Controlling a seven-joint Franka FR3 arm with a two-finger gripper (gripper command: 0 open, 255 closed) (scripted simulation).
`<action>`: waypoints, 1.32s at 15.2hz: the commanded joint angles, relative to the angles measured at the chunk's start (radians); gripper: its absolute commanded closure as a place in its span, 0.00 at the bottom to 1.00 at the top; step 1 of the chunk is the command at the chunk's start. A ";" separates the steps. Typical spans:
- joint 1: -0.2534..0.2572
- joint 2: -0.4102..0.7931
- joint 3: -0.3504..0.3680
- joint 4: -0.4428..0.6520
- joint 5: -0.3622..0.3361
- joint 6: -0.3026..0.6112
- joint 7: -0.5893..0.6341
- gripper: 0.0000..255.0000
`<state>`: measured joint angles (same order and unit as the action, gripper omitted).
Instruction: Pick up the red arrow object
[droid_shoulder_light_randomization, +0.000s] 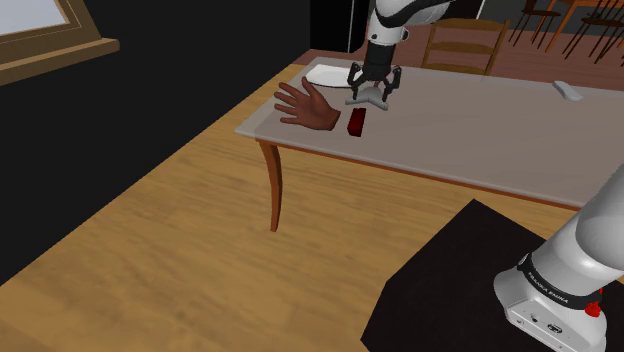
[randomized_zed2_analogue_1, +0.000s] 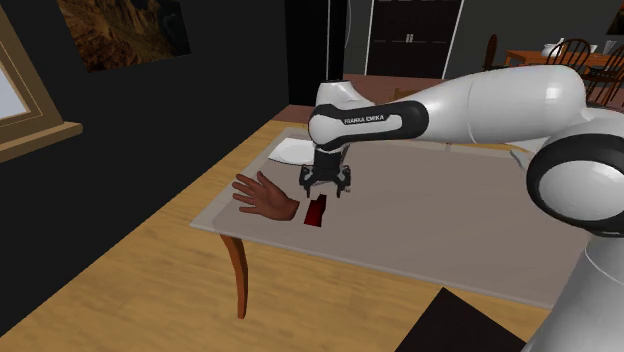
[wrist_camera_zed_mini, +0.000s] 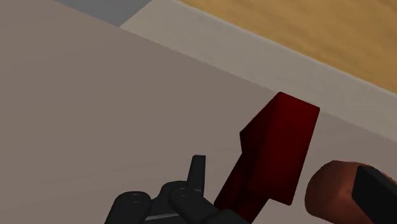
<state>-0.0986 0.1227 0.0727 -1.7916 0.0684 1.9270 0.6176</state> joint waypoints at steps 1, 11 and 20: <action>-0.002 0.092 -0.005 0.074 -0.002 0.000 0.036 0.00; -0.004 0.241 -0.017 0.129 0.002 0.067 0.077 0.00; -0.004 0.244 -0.017 0.125 0.002 0.074 0.077 1.00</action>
<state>-0.1027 0.3667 0.0556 -1.6662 0.0707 2.0013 0.6948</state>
